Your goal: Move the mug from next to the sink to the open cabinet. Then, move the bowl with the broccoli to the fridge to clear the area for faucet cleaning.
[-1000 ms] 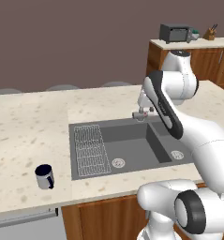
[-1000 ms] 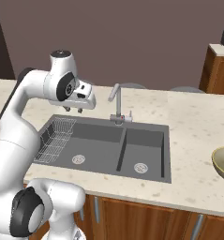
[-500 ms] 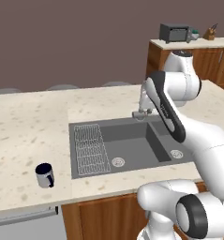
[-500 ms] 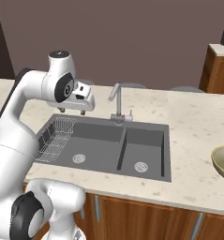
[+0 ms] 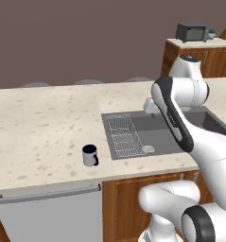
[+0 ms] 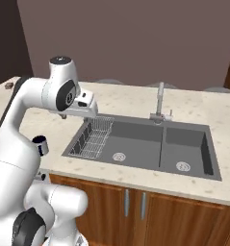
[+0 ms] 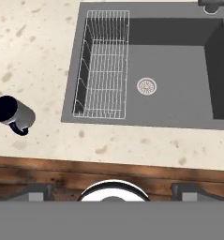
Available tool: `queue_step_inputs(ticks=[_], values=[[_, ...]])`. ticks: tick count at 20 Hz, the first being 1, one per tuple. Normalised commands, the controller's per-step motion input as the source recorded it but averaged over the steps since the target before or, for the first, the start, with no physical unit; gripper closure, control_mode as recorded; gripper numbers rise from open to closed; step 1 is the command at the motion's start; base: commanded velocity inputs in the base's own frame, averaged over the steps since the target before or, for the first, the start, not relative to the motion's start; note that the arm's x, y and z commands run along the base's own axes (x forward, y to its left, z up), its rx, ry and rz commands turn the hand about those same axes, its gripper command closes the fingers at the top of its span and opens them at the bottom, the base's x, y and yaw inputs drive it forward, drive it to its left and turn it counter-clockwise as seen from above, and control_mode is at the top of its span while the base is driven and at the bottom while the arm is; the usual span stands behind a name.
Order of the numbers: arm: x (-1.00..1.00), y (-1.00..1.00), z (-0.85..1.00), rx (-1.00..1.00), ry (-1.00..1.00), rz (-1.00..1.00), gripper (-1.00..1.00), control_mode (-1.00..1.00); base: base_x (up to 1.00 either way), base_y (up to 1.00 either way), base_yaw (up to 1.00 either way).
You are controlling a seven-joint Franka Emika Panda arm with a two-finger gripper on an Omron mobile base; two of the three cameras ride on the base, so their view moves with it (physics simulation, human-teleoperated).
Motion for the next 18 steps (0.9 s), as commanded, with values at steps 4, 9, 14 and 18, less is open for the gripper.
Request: queue_step_inputs(ticks=[4,9,14,18], values=[[0.00,0.00,0.00,0.00,0.00,0.00,-1.00,1.00,0.00,0.71,0.13],[0.00,0.00,0.00,0.00,0.00,0.00,-1.00,1.00,-0.01,0.34,0.08],[0.00,0.00,0.00,0.00,0.00,0.00,-1.00,1.00,0.00,0.48,0.10],[0.00,0.00,0.00,0.00,0.00,0.00,-1.00,1.00,0.00,0.37,0.17]])
